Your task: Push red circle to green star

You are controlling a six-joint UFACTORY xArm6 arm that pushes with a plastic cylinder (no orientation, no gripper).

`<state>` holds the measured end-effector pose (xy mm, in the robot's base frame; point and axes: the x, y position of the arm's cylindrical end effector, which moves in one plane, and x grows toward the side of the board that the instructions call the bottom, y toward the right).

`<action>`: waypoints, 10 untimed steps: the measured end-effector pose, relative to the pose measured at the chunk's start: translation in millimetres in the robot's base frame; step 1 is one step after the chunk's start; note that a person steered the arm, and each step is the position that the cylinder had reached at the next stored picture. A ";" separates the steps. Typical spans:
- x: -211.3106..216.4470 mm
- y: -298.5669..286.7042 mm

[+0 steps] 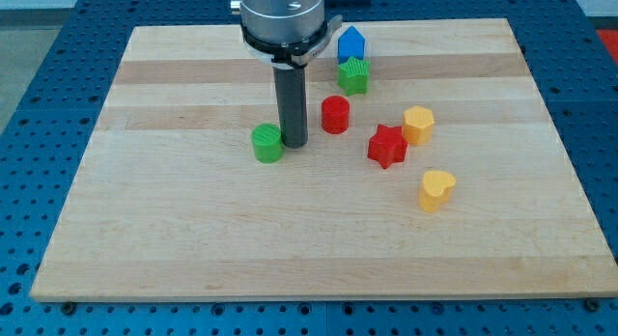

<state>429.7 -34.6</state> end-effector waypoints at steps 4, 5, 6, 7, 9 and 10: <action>-32.6 37.9; -32.6 50.7; -32.6 51.8; -26.4 51.8; -18.5 56.3; -18.5 67.4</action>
<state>411.2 32.8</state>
